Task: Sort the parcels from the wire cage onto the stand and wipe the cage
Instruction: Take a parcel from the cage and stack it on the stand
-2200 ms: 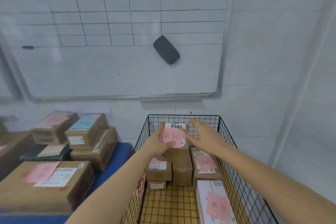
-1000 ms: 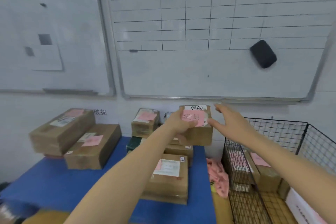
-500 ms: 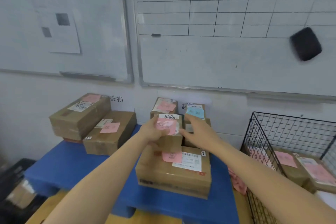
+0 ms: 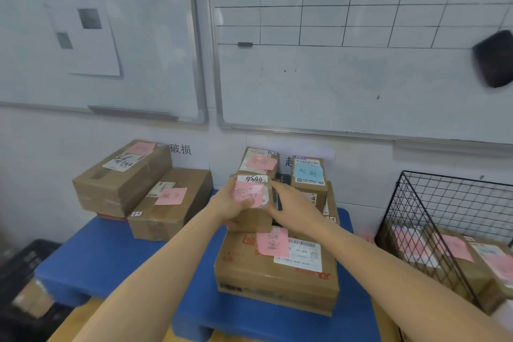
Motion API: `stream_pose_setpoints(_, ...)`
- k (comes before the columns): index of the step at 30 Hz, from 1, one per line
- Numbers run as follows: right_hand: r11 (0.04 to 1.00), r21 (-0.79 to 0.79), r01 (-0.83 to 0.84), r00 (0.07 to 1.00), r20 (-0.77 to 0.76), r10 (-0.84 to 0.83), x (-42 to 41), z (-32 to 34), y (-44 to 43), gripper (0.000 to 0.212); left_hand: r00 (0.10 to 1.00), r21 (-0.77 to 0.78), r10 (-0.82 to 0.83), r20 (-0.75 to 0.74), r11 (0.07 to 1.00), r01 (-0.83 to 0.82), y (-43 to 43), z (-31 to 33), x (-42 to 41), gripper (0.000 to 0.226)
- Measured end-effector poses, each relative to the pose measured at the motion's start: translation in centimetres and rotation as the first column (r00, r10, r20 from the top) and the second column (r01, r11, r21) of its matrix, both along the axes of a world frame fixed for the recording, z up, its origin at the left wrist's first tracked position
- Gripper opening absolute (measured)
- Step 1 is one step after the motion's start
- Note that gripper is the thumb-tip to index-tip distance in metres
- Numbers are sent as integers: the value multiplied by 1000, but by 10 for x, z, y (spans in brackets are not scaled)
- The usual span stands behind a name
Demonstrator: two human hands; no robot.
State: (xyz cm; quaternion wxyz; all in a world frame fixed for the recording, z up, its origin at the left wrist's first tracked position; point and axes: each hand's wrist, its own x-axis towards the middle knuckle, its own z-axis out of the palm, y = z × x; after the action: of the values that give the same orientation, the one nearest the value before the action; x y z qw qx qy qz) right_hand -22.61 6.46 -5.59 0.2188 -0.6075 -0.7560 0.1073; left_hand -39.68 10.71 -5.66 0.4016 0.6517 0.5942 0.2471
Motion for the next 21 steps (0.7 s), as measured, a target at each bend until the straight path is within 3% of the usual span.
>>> stream_pose_setpoints(9, 1000, -16, 15, 1000, -1, -15, 2, -10, 14, 53, 996, -50, -80, 31, 995, 81, 7, -2, 2, 68)
stream_pose_setpoints(14, 1000, 14, 23, 1000, -8, -23, 6, 0, 10, 54, 996, 68, -25, -82, 997, 31, 7, 1, -7, 77)
stream_pose_setpoints(17, 999, 36, 30, 1000, 4, -30, 13, 10, 3, 59, 983, 246, 33, -182, 969, 13, 4, 7, -8, 73)
stream_pose_setpoints(21, 994, 57, 97, 995, 29, -99, 36, 28, -15, 64, 947, 443, -17, -320, 881, 166, -4, 16, 18, 72)
